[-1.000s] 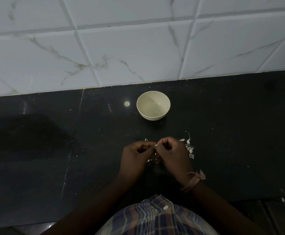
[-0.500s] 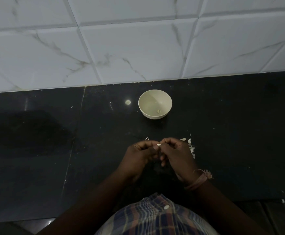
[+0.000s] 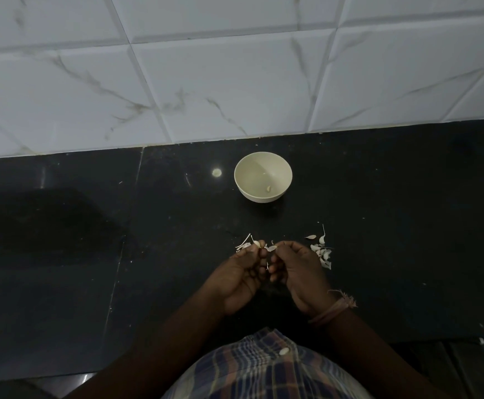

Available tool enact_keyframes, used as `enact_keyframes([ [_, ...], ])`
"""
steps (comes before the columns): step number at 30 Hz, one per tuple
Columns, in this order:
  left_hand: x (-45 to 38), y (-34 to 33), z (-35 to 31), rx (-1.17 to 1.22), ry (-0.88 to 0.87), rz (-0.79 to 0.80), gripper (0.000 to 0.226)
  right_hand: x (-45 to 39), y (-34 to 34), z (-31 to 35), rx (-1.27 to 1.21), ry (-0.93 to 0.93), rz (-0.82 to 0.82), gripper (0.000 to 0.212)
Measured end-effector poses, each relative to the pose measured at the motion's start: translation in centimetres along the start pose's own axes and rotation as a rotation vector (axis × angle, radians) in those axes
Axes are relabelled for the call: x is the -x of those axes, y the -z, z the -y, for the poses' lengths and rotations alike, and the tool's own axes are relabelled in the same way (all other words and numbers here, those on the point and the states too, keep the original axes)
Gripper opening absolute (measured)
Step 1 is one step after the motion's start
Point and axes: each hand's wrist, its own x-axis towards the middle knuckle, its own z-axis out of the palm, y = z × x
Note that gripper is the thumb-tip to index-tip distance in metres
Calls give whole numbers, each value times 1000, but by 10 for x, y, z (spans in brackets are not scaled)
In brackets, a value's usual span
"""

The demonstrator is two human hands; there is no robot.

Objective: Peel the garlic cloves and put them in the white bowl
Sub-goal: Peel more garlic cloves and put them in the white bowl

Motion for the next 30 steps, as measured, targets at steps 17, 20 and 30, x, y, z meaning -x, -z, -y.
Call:
enact_keyframes([
  [17,5,0,-7,-171,-134,-166,20,-6,5,-1,560,411,-37,14],
  [20,9,-7,-8,-125,-111,-126,21,-3,6,-2,711,571,63,31],
  [30,14,-12,-10,-14,5,-127,17,-4,6,-3,797,714,43,25],
])
